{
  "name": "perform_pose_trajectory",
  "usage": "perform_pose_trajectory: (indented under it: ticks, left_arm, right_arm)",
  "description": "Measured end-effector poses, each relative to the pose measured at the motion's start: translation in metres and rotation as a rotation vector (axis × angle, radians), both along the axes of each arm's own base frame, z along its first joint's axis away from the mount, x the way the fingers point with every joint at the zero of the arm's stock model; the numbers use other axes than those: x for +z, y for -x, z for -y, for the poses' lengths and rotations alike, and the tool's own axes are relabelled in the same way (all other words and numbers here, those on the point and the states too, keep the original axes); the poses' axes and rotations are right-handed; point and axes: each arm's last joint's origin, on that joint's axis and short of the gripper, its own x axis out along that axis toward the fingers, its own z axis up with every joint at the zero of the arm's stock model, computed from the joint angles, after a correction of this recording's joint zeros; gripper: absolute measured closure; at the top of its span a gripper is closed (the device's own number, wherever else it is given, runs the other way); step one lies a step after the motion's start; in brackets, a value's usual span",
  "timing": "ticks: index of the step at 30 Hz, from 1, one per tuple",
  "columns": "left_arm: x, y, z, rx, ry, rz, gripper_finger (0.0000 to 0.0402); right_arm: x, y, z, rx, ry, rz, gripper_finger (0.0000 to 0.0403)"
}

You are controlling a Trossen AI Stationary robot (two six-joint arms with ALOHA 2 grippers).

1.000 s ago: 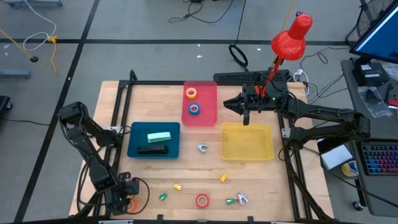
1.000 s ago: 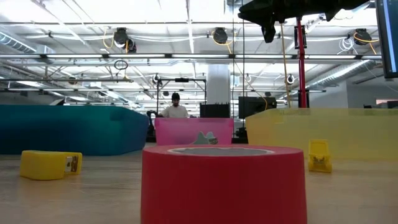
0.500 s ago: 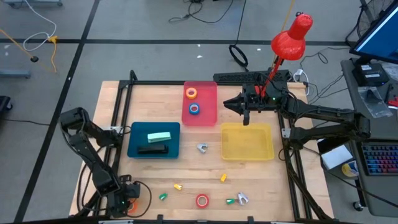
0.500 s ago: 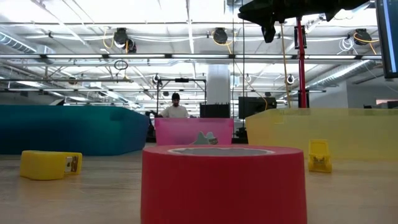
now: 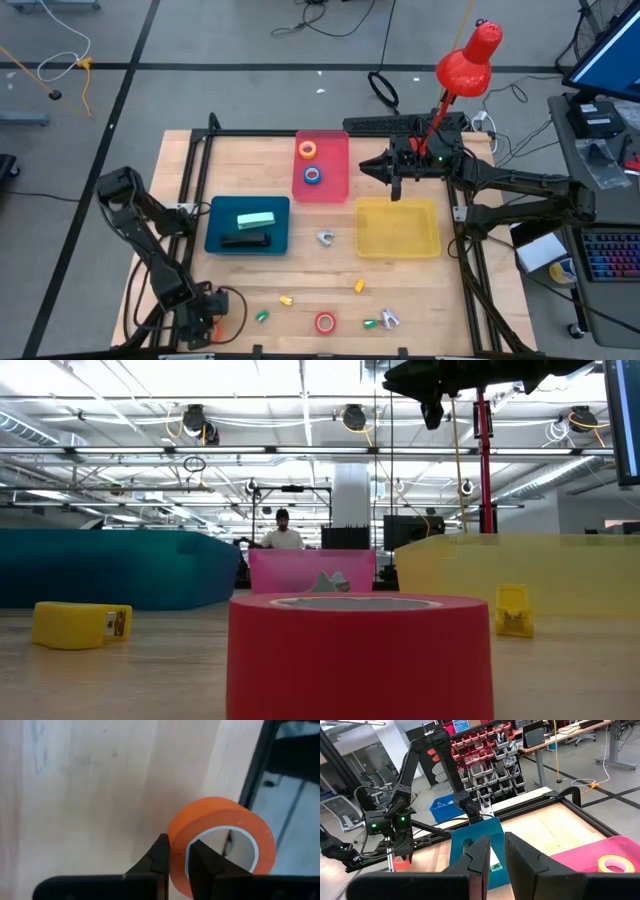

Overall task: Pick and place Stapler, Stapler remover, tape
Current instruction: Put the orange tape into the pink bin

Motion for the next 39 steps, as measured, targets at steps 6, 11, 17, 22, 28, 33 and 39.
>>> perform_pose_trajectory:
  ticks: [6,11,17,22,28,33,39]
  left_arm:
    - [0.028,-0.022,-0.012,0.118,0.137,0.118,0.0366]
    - [0.059,-0.050,-0.034,0.281,0.230,0.349,0.0366]
    - [0.093,-0.089,-0.070,0.519,0.313,0.658,0.0366]
    - [0.113,-0.115,-0.099,0.684,0.362,0.891,0.0365]
    - [0.122,-0.132,-0.131,0.856,0.358,1.001,0.0365]
    - [0.127,-0.143,-0.149,0.915,0.388,1.059,0.0365]
    - [0.127,-0.154,-0.162,0.940,0.455,1.102,0.0365]
  right_arm:
    - [0.000,-0.002,-0.007,0.055,-0.006,0.000,0.0355]
    - [0.000,-0.011,-0.028,0.207,0.125,0.031,0.0355]
    - [-0.007,-0.033,-0.068,0.375,0.289,0.107,0.0355]
    - [-0.015,-0.049,-0.096,0.370,0.447,0.173,0.0355]
    - [-0.017,-0.053,-0.114,0.303,0.555,0.205,0.0354]
    - [-0.013,-0.052,-0.119,0.293,0.548,0.241,0.0331]
    - [-0.010,-0.052,-0.116,0.217,0.544,0.246,0.0268]
